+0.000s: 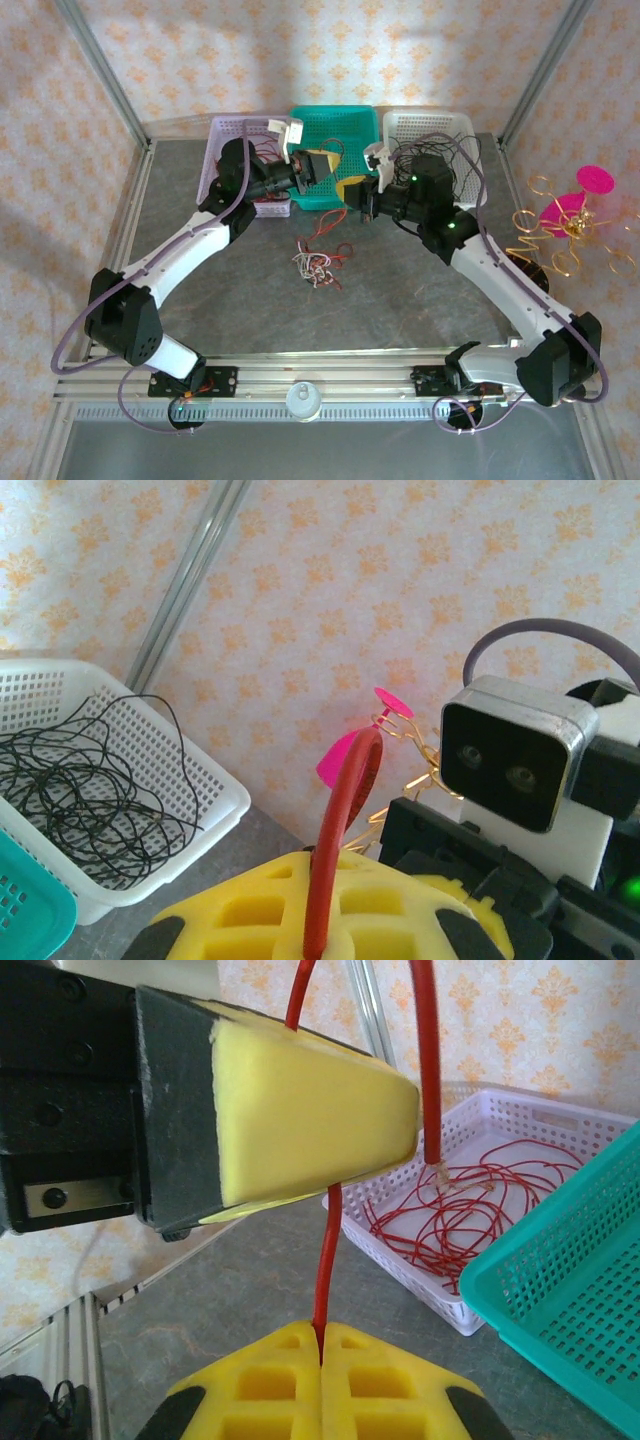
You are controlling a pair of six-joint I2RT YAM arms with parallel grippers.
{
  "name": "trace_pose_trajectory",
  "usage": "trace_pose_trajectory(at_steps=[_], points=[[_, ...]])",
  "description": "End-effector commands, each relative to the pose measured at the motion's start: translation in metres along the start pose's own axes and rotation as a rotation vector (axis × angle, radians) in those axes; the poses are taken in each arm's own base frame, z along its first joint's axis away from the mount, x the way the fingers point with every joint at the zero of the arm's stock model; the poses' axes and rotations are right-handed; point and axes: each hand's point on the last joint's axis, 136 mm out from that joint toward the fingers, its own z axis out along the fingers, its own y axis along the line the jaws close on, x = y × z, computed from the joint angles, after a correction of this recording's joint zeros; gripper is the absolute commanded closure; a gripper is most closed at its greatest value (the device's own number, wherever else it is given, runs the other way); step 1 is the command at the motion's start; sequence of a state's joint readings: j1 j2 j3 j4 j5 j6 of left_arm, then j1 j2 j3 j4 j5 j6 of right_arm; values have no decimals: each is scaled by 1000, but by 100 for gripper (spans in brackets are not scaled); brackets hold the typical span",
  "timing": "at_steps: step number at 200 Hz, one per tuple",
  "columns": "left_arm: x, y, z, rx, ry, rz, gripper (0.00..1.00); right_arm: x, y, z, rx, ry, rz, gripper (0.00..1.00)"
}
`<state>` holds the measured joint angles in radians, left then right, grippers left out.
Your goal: Untangle the cables
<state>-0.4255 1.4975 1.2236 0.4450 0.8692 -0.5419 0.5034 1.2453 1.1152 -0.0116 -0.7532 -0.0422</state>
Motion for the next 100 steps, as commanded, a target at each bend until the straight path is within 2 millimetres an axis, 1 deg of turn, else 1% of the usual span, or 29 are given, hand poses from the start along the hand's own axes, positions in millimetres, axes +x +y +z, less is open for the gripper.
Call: trace_pose_trajectory(at_steps=[1,14,25,36,50,70,87,100], points=[[-52,-22,-8,-18,-132,102,100,1,0,9,31,3,-3,88],[-58,-28,-9,-4,-145,103,100,-1,-8,15,83,-26,16,72],[-63,-32,-10,9,-155,102,100,-5,-19,19,131,-76,63,65],[-67,-36,-11,13,-166,104,100,-10,-22,23,134,-127,113,59],[-72,-40,-12,16,-174,109,100,-11,-26,30,148,-163,152,57],[-80,-45,-15,8,-189,124,100,0,-34,42,199,-147,196,57],[-91,-49,-18,-8,-215,140,100,20,-39,50,198,-115,233,57],[-99,-53,-20,-17,-235,151,100,37,-50,51,249,-99,263,57]])
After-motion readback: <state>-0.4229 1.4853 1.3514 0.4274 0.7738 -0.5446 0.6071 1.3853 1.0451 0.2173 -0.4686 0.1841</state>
